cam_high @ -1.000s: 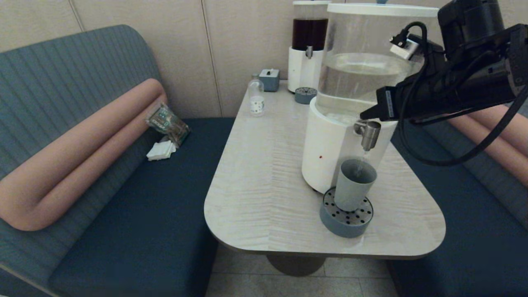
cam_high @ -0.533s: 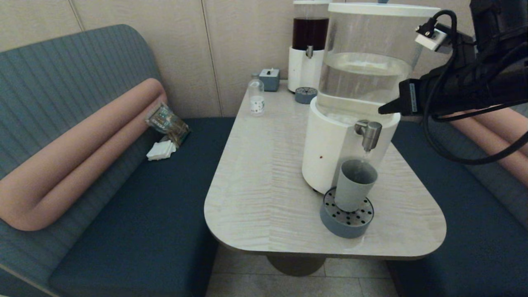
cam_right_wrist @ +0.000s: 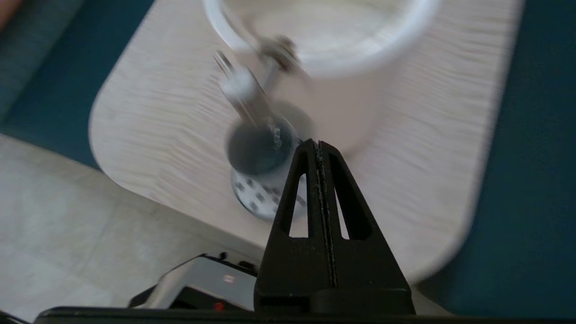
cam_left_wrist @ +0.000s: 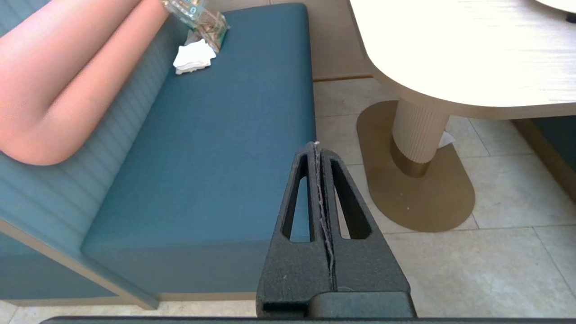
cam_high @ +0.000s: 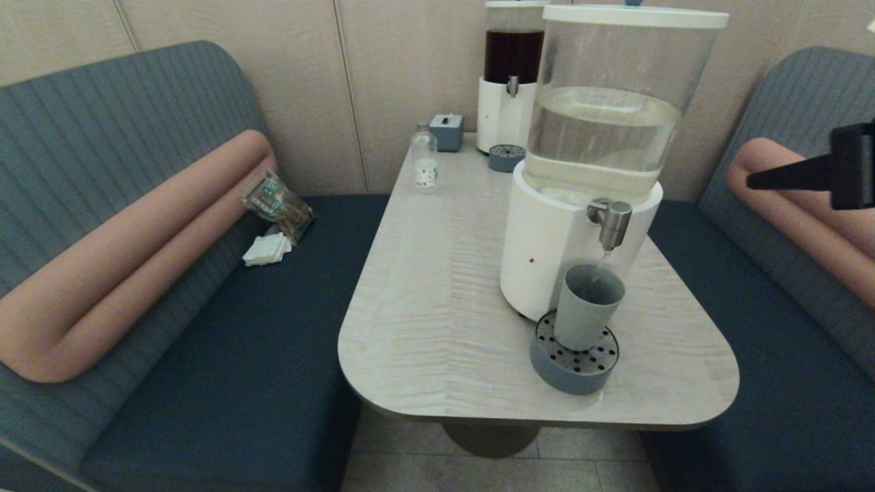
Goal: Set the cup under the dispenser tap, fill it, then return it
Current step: Turn off the faucet
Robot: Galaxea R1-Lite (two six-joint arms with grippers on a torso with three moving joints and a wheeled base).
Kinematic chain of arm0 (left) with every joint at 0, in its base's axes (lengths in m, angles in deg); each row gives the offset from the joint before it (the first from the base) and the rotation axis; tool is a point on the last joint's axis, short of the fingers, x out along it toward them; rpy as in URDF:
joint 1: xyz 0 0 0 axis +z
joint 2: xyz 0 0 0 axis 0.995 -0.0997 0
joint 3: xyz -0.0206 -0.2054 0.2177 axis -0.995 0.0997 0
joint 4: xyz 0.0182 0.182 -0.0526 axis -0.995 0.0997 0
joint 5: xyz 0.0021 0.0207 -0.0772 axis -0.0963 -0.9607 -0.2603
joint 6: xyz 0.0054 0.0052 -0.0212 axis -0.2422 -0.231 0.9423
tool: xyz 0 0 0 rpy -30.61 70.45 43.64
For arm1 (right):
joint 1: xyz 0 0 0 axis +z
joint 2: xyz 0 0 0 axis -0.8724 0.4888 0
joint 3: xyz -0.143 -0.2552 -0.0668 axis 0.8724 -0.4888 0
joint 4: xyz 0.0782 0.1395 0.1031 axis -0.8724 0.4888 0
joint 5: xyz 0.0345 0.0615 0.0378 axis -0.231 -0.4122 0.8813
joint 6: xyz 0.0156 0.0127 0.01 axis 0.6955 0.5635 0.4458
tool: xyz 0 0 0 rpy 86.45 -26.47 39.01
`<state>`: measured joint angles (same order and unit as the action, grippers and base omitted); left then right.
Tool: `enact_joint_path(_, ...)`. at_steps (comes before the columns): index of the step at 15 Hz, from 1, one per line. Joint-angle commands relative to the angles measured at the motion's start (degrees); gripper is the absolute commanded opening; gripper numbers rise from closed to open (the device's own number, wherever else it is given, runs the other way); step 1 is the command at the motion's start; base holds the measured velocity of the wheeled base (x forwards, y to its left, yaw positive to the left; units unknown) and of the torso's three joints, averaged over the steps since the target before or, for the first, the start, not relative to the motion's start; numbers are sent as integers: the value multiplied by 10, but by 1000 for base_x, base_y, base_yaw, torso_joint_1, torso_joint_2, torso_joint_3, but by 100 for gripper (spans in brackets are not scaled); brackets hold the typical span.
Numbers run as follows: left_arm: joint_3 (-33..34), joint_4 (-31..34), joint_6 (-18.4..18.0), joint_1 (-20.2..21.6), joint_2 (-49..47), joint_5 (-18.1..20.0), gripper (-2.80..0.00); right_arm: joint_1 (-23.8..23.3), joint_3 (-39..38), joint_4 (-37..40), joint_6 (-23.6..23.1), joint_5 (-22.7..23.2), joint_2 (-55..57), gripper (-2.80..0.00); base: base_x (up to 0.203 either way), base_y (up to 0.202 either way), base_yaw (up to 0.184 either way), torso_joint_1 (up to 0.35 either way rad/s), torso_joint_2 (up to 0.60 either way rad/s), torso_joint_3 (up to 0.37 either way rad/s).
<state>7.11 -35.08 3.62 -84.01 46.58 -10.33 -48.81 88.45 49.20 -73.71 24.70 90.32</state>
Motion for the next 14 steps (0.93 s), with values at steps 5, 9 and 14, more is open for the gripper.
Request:
enact_joint_path(5,0,0,0,0,-1,0,-280,-97,-143,2,-10,31,-251,-280,0,0,0,0,0,0)
enact_joint_path(9,0,0,0,0,-1,0,-280,-101,-228,29,-11,42,-406,-280,0,0,0,0,0,0)
enact_joint_path(14,0,0,0,0,-1,0,-280,-94,-308,102,-20,40,-557,-280,0,0,0,0,0,0)
